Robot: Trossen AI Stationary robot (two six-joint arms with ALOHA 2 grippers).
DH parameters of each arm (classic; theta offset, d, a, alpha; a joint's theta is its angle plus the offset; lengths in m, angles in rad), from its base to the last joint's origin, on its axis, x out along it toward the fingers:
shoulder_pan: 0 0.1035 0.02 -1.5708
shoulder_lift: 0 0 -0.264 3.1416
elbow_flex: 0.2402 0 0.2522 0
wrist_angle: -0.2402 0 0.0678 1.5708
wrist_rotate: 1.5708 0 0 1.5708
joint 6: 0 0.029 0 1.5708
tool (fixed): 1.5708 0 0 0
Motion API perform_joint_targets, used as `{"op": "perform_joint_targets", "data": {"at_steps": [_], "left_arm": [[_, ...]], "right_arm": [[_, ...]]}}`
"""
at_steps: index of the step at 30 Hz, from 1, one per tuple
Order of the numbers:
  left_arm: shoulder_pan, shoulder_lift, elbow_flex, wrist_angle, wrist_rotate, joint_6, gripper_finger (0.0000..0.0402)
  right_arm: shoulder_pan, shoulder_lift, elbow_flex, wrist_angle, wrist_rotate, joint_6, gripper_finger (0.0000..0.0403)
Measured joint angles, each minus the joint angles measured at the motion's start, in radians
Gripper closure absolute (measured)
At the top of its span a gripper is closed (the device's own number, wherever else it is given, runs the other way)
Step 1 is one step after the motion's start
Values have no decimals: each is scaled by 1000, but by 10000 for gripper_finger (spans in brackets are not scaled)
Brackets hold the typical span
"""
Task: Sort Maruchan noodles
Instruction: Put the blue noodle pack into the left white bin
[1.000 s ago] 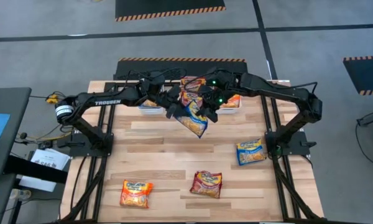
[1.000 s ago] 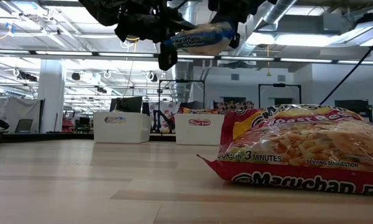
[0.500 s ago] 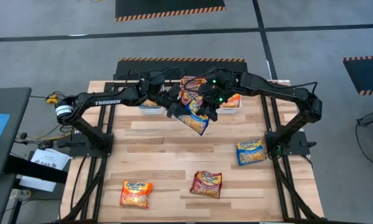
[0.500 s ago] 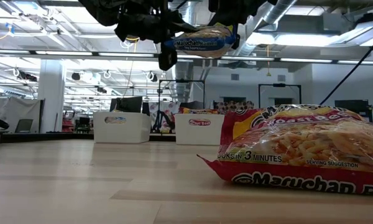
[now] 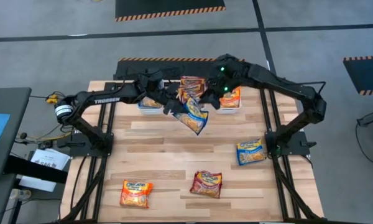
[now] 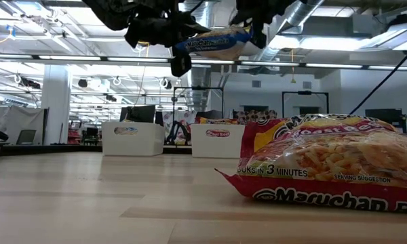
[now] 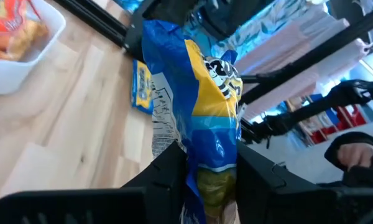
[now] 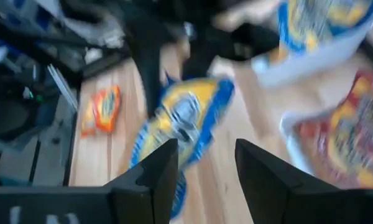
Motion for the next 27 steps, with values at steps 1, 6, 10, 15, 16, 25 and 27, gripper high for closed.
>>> {"op": "perform_joint_targets", "data": {"at_steps": [1, 6, 10, 15, 16, 25, 27], "left_arm": [[6, -1, 0, 4, 4, -1, 315], [49, -27, 0, -13, -16, 3, 315], [104, -101, 0, -72, -88, 47, 315], [175, -237, 0, -263, -243, 168, 315], [184, -266, 0, -311, -279, 194, 315], [201, -526, -64, -496, -526, 220, 315], [201, -595, -98, -526, -573, 188, 315]], "right_arm": [[-7, -2, 17, 7, -1, -1, 215], [-67, -13, 98, -14, -6, -38, 214], [-109, -14, 159, -52, -7, -85, 214], [-145, -16, 192, -66, -9, -131, 214], [-151, -14, 195, -68, -9, -131, 214], [-193, -16, 199, -81, -11, -135, 219], [-193, -16, 199, -81, -11, -135, 218]]}}
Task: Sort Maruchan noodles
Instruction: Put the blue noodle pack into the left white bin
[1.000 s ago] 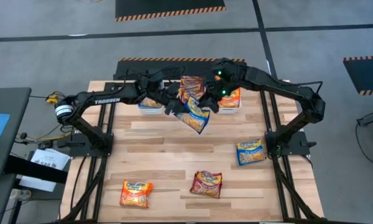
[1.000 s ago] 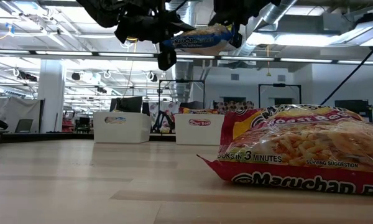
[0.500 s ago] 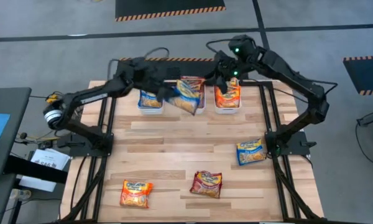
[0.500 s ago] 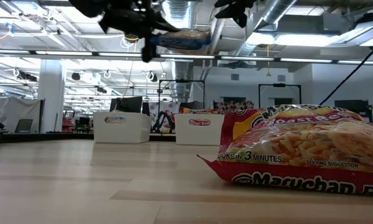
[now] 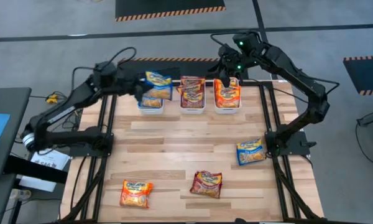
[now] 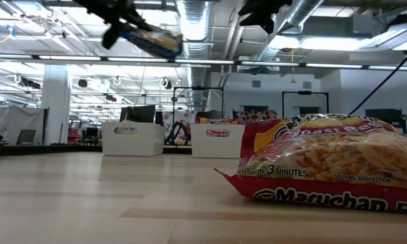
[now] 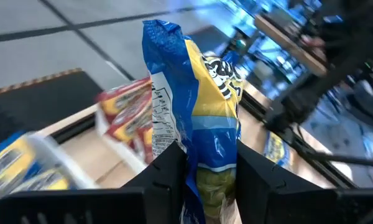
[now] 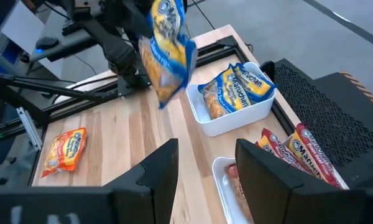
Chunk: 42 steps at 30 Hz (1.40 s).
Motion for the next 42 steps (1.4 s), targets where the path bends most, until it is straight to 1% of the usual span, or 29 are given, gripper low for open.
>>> {"op": "perform_joint_targets", "data": {"at_steps": [3, 5, 9, 11, 15, 20, 22, 26, 30, 34, 38, 42], "left_arm": [[0, -116, -64, -24, -73, -34, 315], [0, -192, -120, -5, -120, -43, 315], [0, -305, -250, 9, -270, -77, 315], [1, -342, -334, 75, -326, -79, 315], [-1, -366, -486, 263, -326, -56, 313], [2, -353, -607, 352, -373, -25, 301], [2, -342, -637, 354, -389, -19, 298], [2, -300, -660, 377, -400, 20, 296], [2, -241, -677, 484, -401, 48, 296], [3, -166, -678, 489, -451, 71, 295], [8, -92, -678, 564, -393, 71, 295], [19, -16, -678, 644, -382, 71, 295]], "right_arm": [[0, 0, 0, 1, 0, -14, 219], [2, 0, 0, 1, 0, -36, 220], [2, 0, 0, 2, 0, -47, 220], [2, 0, 0, 2, 1, -48, 220], [2, 0, 0, 2, 1, -48, 220], [2, 0, 0, 2, 2, -30, 220], [2, 0, 0, 2, 2, -17, 220], [3, 0, 0, 2, 3, -14, 220], [3, 0, 0, 2, 3, -14, 220], [3, 0, 0, 2, 3, -12, 220], [3, 0, 0, 2, 3, -6, 220], [3, 0, -1, 2, 3, 12, 220]]}}
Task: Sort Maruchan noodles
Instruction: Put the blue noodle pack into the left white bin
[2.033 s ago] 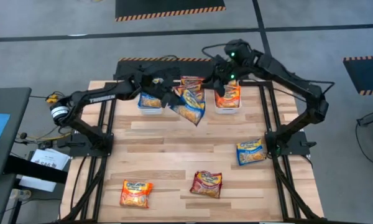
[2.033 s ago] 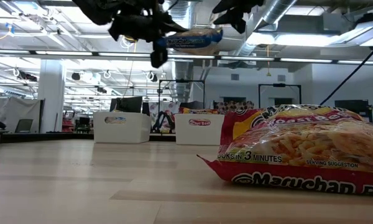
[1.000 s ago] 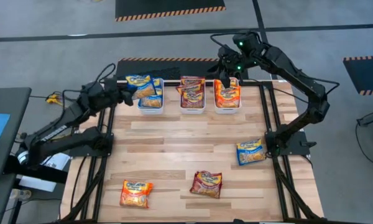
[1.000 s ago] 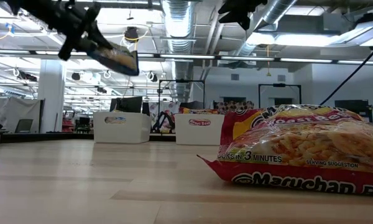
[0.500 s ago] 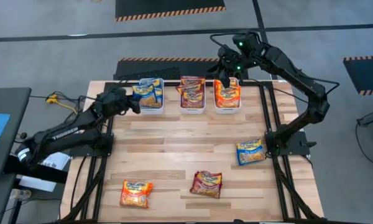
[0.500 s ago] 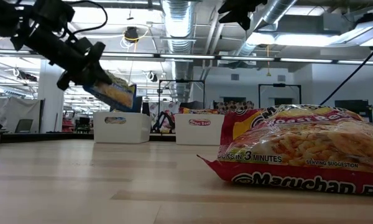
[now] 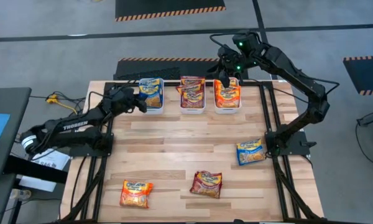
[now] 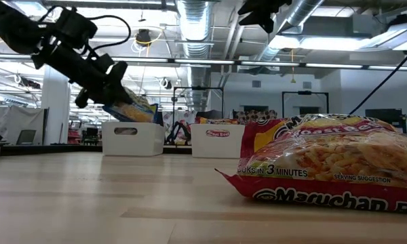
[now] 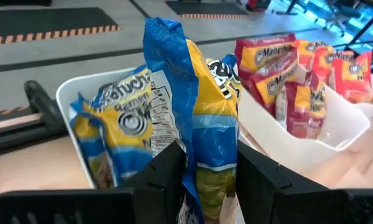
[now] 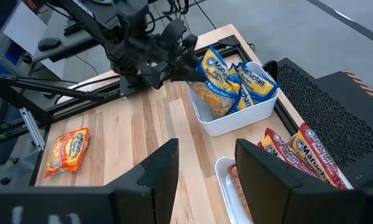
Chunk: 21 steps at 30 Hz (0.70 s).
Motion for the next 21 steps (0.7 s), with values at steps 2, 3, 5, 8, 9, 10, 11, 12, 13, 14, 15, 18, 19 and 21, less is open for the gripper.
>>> {"op": "perform_joint_targets", "data": {"at_steps": [2, 3, 5, 8, 9, 10, 11, 12, 13, 14, 15, 18, 19, 21], "left_arm": [[8, 29, 2, 11, 5, -7, 295], [12, 45, 2, 9, 6, -14, 295], [20, 76, 2, 20, 21, -39, 295], [34, 124, 3, 63, 76, -65, 294], [35, 139, 3, 84, 81, -67, 294], [35, 157, 3, 106, 81, -71, 294], [35, 171, 3, 127, 75, -73, 294], [35, 182, 3, 143, 71, -72, 294], [34, 193, 3, 159, 66, -68, 294], [35, 202, 3, 167, 64, -63, 294], [35, 209, 5, 167, 62, -61, 293], [43, 221, 6, 160, 86, -74, 283], [48, 224, 7, 152, 107, -83, 278], [58, 225, 6, 127, 146, -88, 264]], "right_arm": [[0, 0, 0, 0, 0, 0, 220], [0, 0, 0, 0, 0, 1, 220], [0, 0, 0, 0, 0, 3, 220], [0, 0, 0, 0, 0, 3, 220], [0, 0, 0, 0, 0, 3, 220], [0, 0, 0, 0, 0, 3, 220], [0, 0, 0, 0, 1, 3, 220], [0, 0, 0, 0, 1, 3, 221], [0, 0, 0, 0, 1, 3, 221], [0, 0, 0, 0, 1, 3, 221], [0, 0, 0, 0, 1, 3, 221], [1, 0, -1, 0, 0, 14, 221], [1, 0, -1, 0, 0, 21, 221], [1, 0, -1, 0, 0, 26, 221]]}}
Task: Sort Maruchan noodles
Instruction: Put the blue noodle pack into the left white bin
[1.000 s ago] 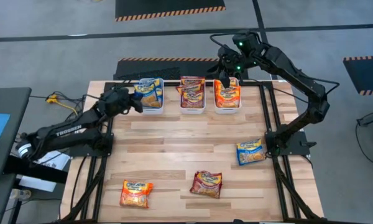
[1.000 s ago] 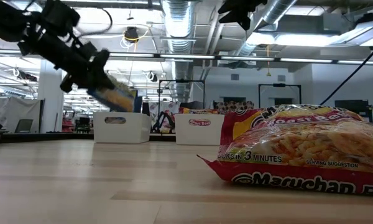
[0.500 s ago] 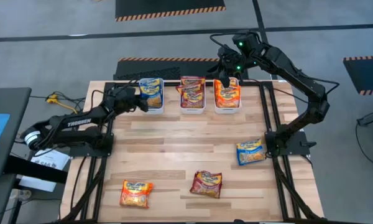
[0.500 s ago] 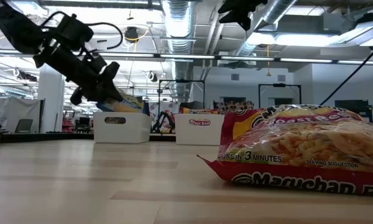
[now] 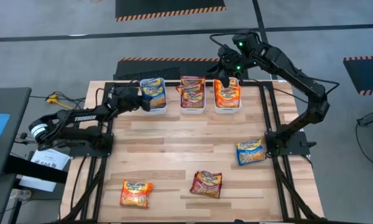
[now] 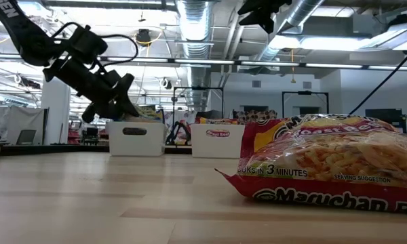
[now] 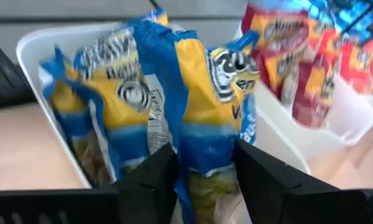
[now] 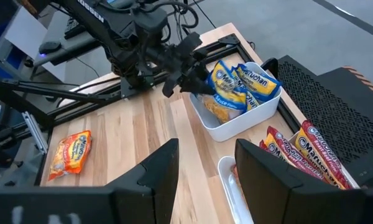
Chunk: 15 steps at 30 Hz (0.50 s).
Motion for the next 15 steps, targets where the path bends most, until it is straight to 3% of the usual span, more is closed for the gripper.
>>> {"op": "perform_joint_targets", "data": {"at_steps": [8, 15], "left_arm": [[31, 1, -1, -49, 97, -62, 200], [48, 1, -1, -70, 242, -127, 187]], "right_arm": [[0, 0, 0, 0, 0, 0, 221], [0, 0, 0, 0, 0, 0, 221]]}}
